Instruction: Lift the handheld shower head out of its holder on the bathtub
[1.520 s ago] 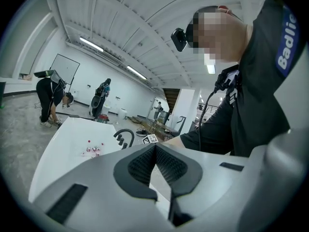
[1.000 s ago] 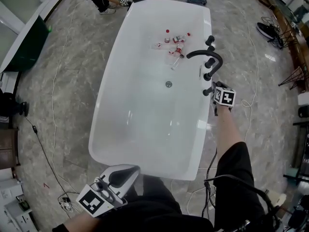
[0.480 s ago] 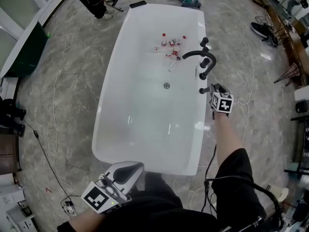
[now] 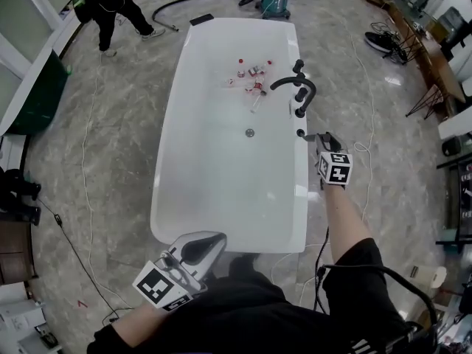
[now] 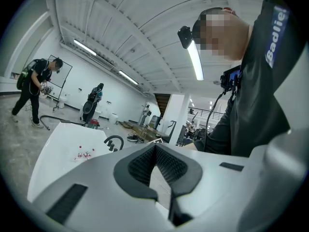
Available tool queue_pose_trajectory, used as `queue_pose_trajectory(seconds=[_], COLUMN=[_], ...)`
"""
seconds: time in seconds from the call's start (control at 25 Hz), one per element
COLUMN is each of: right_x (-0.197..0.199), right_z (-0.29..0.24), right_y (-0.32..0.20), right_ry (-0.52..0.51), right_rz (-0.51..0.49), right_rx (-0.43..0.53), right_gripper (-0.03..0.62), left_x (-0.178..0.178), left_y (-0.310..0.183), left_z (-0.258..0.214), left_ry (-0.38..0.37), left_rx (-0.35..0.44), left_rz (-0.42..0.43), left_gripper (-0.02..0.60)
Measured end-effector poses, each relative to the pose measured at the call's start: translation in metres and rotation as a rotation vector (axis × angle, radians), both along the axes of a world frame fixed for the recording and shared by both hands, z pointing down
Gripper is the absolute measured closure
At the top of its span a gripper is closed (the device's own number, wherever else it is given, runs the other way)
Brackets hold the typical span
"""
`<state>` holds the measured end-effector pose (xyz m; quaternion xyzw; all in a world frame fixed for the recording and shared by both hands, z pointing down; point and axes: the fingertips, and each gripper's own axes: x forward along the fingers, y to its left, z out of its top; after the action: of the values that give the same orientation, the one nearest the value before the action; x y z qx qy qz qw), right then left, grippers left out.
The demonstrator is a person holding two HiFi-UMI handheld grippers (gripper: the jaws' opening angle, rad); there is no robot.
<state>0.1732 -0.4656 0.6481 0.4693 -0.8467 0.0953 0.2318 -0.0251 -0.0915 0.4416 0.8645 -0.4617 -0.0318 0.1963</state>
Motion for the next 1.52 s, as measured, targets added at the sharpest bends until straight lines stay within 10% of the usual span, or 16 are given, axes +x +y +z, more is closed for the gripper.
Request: queue_pose_trajectory(seconds=[1.52], right_x=[-0.067], right_z=[-0.173], right_y=[0.340], right_ry=[-0.110], right_rz=[-0.148], right_rx=[0.065], right_gripper=[0.461], left_x=[0.005], left_y=[0.055], left_z=[-0.056], left_ry=[0.068], left_rx=[0.163], left_rz=[0.304], left_gripper=[0.581])
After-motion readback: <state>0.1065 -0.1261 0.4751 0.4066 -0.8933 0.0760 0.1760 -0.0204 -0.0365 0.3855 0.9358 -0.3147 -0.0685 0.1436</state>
